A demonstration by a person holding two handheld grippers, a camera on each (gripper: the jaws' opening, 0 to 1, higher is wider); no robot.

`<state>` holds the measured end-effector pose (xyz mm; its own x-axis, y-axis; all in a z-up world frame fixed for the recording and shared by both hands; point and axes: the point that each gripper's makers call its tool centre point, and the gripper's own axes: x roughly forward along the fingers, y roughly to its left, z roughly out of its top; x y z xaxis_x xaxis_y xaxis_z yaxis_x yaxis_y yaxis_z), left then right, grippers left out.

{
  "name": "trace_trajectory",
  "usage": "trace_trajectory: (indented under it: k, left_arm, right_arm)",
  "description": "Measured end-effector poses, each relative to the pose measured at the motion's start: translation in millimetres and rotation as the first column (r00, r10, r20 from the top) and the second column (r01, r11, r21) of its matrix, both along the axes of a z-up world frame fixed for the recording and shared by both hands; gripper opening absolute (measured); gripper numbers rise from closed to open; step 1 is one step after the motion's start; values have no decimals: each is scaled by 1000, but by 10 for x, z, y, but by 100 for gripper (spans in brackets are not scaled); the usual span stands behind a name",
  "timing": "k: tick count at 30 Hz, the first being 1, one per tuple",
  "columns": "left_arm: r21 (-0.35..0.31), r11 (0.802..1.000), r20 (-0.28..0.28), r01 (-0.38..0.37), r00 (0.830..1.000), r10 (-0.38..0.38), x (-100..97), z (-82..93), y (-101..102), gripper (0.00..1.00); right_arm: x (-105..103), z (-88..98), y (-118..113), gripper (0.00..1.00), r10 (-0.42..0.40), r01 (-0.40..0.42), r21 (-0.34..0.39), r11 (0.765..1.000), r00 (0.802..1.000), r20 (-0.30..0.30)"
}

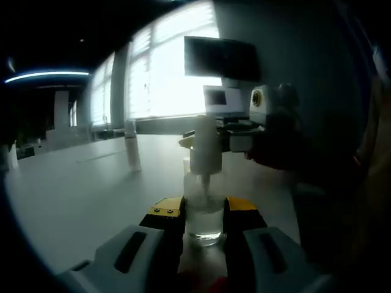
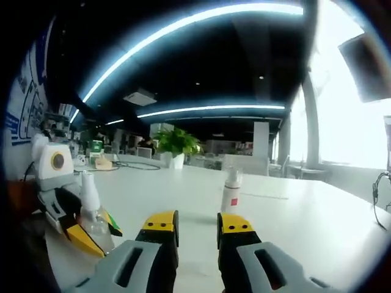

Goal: Clamp pump bottle remove cover press pump head put on cover

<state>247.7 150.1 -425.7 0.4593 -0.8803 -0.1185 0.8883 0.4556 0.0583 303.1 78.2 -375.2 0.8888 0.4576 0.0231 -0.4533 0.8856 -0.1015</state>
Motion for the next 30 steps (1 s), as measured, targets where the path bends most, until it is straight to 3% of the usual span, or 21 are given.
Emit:
trace_trajectory:
  k: [16, 30]
  left_arm:
    - [-1, 1000, -4, -1, 1000, 1, 6, -2, 1, 16]
    - [1, 1000, -3, -1, 1000, 1, -7, 3, -4, 16]
  right_arm:
    - [-80, 80, 102, 15, 43, -43, -7, 999, 999, 14]
    - [-218, 124, 240, 0, 105, -104, -24, 994, 994, 37]
